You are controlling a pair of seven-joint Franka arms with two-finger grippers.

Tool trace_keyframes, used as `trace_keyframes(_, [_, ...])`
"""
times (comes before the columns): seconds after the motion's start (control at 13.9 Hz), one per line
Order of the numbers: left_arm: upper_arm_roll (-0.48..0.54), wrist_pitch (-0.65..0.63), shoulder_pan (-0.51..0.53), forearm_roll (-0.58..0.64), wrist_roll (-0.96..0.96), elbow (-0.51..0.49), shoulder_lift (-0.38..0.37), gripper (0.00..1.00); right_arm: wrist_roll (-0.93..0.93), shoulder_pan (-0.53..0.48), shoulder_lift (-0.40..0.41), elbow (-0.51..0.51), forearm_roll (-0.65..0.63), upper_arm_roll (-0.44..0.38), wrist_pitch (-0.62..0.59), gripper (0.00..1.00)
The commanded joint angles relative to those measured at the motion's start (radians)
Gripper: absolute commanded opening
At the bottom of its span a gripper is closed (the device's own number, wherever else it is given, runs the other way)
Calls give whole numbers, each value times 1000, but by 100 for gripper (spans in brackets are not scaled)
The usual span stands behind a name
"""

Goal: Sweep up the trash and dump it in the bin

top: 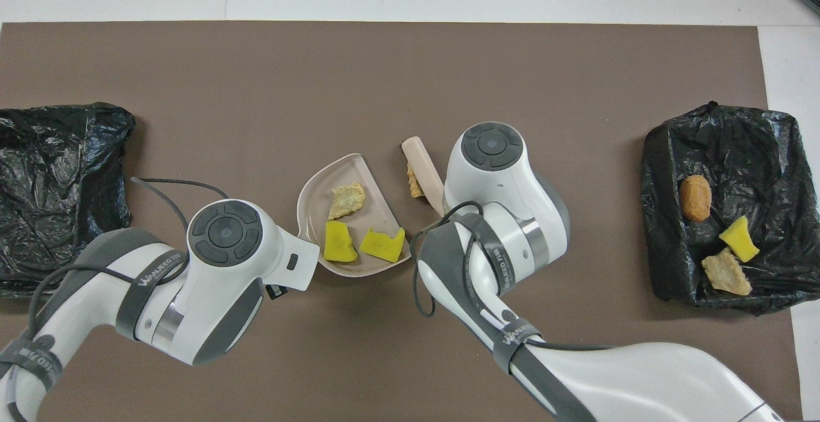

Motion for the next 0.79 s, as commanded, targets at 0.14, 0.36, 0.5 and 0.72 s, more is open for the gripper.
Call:
trace_keyframes(0.14, [10,27,-9,11,-23,-43,-37,0,4,72,-66,-51,177,14,-67,0])
trace_keyframes(0.36, [10,23,-5,11,-21,-38,-35,0,21,83,-78,-16,229,14,-96,0])
trace_keyframes(0.5, [13,29,-1,9,-21,-26,-31,0,18,68,-110,-8,229,11,-136,0])
trace_keyframes(0.72, [16,53,54,-4,-32,14,-31,0,21,42,-176,-8,228,6,-221,0])
